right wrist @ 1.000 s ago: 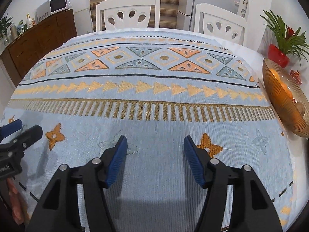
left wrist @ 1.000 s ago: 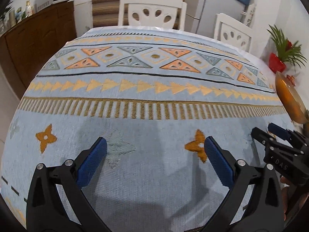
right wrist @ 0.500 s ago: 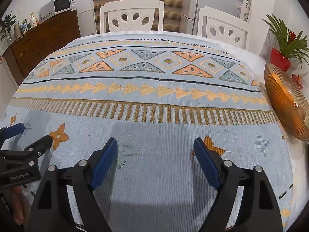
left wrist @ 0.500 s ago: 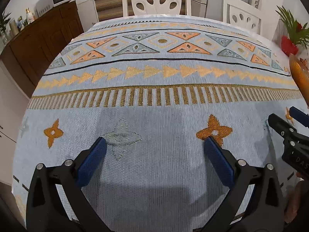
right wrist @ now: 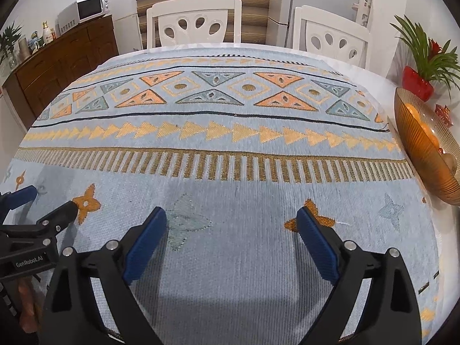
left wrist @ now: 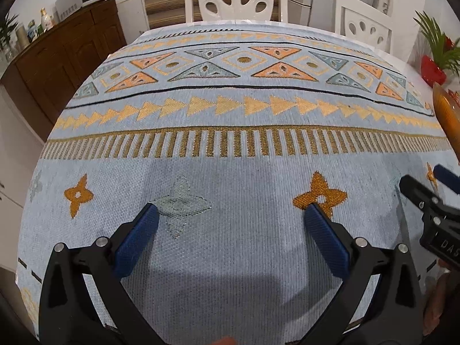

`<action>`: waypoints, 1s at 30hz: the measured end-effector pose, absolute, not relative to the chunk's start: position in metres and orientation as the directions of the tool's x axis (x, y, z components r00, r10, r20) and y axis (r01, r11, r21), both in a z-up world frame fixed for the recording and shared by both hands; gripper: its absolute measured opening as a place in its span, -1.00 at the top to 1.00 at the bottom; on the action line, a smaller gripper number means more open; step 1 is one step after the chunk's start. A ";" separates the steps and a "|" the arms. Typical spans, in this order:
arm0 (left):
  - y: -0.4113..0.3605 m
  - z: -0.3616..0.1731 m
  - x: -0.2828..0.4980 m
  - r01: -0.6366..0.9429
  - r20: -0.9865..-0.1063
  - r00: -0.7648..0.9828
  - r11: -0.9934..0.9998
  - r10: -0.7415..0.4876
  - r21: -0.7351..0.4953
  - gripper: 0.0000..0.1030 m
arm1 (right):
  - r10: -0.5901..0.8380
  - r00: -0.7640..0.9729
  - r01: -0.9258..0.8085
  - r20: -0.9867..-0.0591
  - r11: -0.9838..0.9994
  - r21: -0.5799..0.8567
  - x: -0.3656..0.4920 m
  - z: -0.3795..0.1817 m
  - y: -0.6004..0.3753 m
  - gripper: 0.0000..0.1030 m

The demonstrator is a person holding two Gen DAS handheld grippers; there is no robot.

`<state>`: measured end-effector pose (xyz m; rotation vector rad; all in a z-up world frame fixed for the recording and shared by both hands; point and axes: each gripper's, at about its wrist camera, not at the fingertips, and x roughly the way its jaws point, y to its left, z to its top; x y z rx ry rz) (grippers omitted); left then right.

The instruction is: Organize fruits

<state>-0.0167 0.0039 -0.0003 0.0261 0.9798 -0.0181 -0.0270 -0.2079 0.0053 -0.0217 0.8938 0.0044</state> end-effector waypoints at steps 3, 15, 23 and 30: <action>0.002 -0.001 -0.016 0.010 -0.828 0.560 1.000 0.013 0.023 -0.94 | -0.003 0.625 -0.012 -0.781 1.000 -0.014 -0.027 0.005 -0.209 -0.78; 0.002 -0.001 -0.018 0.005 -0.821 0.571 1.000 0.015 0.021 -0.94 | 0.003 0.619 -0.001 -0.785 1.000 0.004 -0.025 0.004 -0.212 -0.85; 0.002 -0.001 -0.018 0.002 -0.818 0.575 1.000 0.020 0.026 -0.94 | 0.008 0.615 -0.001 -0.788 1.000 0.009 -0.024 0.003 -0.213 -0.86; 0.002 -0.001 -0.018 0.002 -0.818 0.576 1.000 0.020 0.026 -0.94 | 0.011 0.613 -0.002 -0.790 1.000 0.013 -0.024 0.003 -0.213 -0.90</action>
